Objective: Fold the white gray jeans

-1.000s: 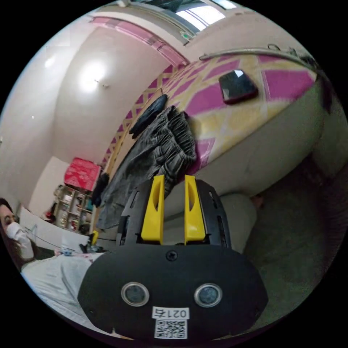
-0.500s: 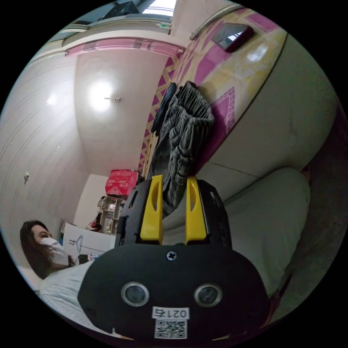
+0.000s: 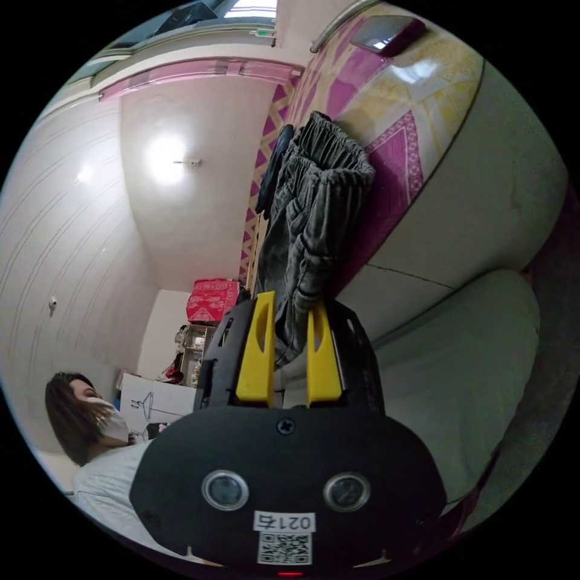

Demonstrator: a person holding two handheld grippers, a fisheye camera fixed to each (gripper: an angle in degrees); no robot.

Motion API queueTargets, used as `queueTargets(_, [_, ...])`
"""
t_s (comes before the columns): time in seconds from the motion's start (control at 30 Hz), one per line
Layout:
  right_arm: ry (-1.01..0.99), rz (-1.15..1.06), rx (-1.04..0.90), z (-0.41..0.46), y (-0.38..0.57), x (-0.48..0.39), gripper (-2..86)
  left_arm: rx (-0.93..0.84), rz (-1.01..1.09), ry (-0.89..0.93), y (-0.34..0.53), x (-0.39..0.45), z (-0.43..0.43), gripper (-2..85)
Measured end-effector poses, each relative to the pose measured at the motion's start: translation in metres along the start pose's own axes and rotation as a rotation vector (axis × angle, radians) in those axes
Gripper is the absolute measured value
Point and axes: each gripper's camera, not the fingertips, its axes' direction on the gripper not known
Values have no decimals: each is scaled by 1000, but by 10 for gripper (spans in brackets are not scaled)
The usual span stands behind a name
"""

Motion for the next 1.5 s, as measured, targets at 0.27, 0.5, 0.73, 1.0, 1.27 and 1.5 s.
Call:
queueTargets(0.27, [-80,-139,-90,17,-43,-58,-1,-54,206,-56,-49,72,26,-9])
queueTargets(0.5, [-37,-289,-129,96,-160,-142,4,-158,367,-158,-158,171,132,-6])
queueTargets(0.73, [272,-182,-161,231,-273,-102,68,-350,331,-452,-228,156,301,46])
queueTargets(1.0, [317,-361,-203,232,-220,-112,61,-165,501,-416,-196,146,254,11])
queueTargets(1.27, [446,-913,-522,331,-60,-170,58,-25,234,-389,-146,104,222,62])
queueTargets(1.5, [498,-927,-551,368,-31,-152,64,7,42,-276,-146,77,247,108])
